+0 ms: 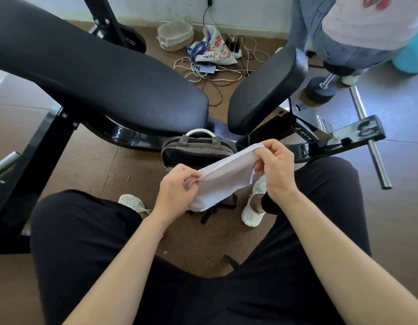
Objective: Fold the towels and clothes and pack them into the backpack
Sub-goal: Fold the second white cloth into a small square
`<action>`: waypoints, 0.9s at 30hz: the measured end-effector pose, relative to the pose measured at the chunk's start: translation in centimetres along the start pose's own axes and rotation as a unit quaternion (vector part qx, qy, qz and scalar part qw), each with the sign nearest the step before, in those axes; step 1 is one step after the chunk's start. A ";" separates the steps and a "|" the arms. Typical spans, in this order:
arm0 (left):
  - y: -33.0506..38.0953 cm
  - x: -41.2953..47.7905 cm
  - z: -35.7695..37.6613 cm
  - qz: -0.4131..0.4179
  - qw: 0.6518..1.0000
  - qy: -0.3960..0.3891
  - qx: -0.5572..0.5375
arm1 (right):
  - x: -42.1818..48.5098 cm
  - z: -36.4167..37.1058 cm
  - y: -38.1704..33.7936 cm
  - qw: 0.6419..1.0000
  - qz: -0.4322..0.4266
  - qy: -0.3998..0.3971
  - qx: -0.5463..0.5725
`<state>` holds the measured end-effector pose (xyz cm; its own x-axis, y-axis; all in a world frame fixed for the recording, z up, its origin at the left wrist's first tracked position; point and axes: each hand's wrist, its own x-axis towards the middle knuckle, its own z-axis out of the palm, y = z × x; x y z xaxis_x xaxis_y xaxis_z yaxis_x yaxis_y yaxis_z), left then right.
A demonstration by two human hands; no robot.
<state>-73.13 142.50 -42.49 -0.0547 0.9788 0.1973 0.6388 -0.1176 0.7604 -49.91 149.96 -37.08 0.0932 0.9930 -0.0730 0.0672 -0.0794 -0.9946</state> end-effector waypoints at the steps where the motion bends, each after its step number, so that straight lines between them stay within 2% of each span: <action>1: 0.1 0.0 -0.3 -0.001 1.000 -0.011 -0.005 | 0.1 -0.1 0.0 1.000 0.009 0.015 0.007; 7: -1.6 -0.1 -2.1 -0.117 0.975 -0.176 0.063 | 0.6 -0.8 -0.1 0.997 0.029 0.059 0.046; 9: -1.7 0.0 -2.3 -0.126 0.971 -0.191 0.072 | 0.8 -0.9 0.0 0.997 0.032 0.058 0.050; 14: -2.5 0.0 -2.7 -0.128 0.977 -0.140 0.098 | 1.6 -1.6 0.3 0.995 0.034 0.077 0.053; 17: -2.4 0.0 -3.0 -0.122 0.989 -0.064 0.045 | 2.3 -2.1 1.1 0.995 0.031 0.091 0.013; 19: -2.7 0.4 -3.3 -0.155 0.988 -0.022 -0.014 | 2.6 -2.4 1.4 0.994 0.034 0.100 -0.006; 24: -4.1 0.7 -3.3 -0.199 0.980 -0.022 -0.003 | 3.3 -2.9 2.4 0.990 0.083 0.095 -0.065; 25: -3.8 0.7 -3.2 -0.205 0.978 -0.004 -0.032 | 3.4 -2.9 2.5 0.988 0.098 0.094 -0.070; 27: -2.7 0.8 -3.5 -0.214 0.961 0.050 -0.166 | 3.6 -2.9 2.5 0.987 0.121 0.086 -0.064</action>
<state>-77.59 143.00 -42.23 -0.3419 0.9303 -0.1325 0.2627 0.2300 0.9371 -46.48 153.04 -39.58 0.2886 0.9148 -0.2827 0.1466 -0.3340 -0.9311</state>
